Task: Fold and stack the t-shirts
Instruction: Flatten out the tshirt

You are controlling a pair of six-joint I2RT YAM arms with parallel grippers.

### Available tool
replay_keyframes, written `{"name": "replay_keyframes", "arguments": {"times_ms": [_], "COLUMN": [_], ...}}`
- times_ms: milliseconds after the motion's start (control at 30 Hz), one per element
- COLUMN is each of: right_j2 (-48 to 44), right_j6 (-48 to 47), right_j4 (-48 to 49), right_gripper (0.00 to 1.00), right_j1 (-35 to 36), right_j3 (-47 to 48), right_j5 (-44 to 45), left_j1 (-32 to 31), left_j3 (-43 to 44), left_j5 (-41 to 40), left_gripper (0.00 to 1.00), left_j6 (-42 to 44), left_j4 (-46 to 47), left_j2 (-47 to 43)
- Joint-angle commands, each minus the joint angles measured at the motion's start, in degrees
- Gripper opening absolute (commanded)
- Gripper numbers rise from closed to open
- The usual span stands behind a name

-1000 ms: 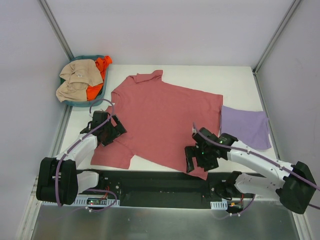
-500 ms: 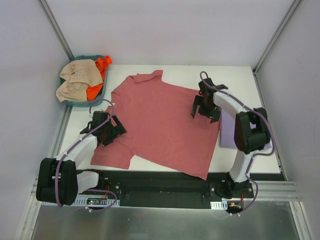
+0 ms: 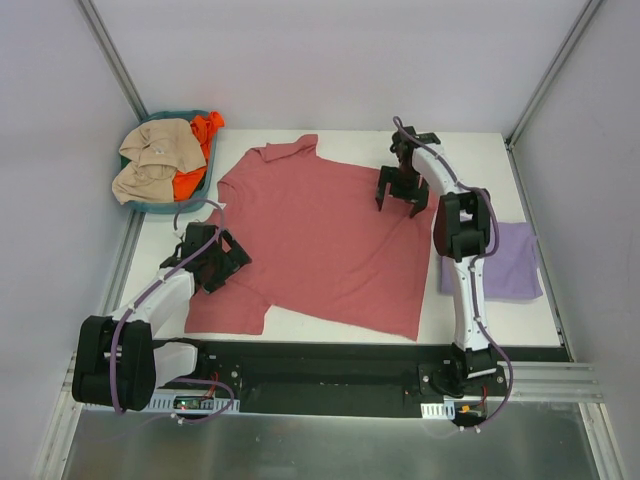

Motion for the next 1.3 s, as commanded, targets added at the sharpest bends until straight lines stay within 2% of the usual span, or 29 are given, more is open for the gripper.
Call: {"name": "replay_keyframes", "arguments": {"times_ms": [0,167,333,467,633,833,933,1033,1133,1267], "right_j2": [8.16,9.31,12.3,10.81,4.24,-7.27,-14.65,-23.44,-31.09,-39.88], "right_j6": [-4.57,-1.08,1.83,3.24,-0.79,-6.42,-11.16,-14.42,-12.68,-6.19], "right_j4": [-11.27,0.13,8.05,13.86,15.1,12.65,10.8,11.49,12.72,20.09], "right_gripper": [0.96,0.96,0.96,0.96,0.96,0.96,0.96,0.96,0.96,0.96], "right_j1": [-3.05,-7.62,-9.65,-10.88,-11.05,-10.36,-7.81,-2.46,3.95,10.11], "right_j3": [15.49,12.18,18.06,18.15,18.33,15.61,6.07,-7.2,-20.47,-37.35], "right_j5": [-6.64,-20.61,-21.34,-23.36,-22.22,-19.85,-15.55,-9.41,-3.24,-3.05], "left_j1": [0.55,0.29,-0.15,-0.42,-0.51,-0.42,-0.33,-0.33,-0.33,-0.33], "left_j3": [-0.68,0.73,1.08,2.23,2.23,3.28,3.9,4.42,6.97,14.42], "left_j5": [-2.71,1.42,2.47,5.81,7.14,-3.12,-7.18,-8.07,-2.47,2.03], "left_gripper": [0.99,0.99,0.99,0.99,0.99,0.99,0.99,0.99,0.99,0.99], "left_j6": [-3.66,-6.13,-6.75,-6.39,-5.08,-1.83,-1.38,-2.79,-0.78,1.95], "left_j4": [-3.07,-2.2,-1.49,-1.49,-4.47,-18.0,-22.14,-19.79,-11.98,-1.25], "left_j2": [3.3,5.42,5.94,4.98,-3.7,-18.38,-23.66,-24.64,-19.83,-5.09]}}
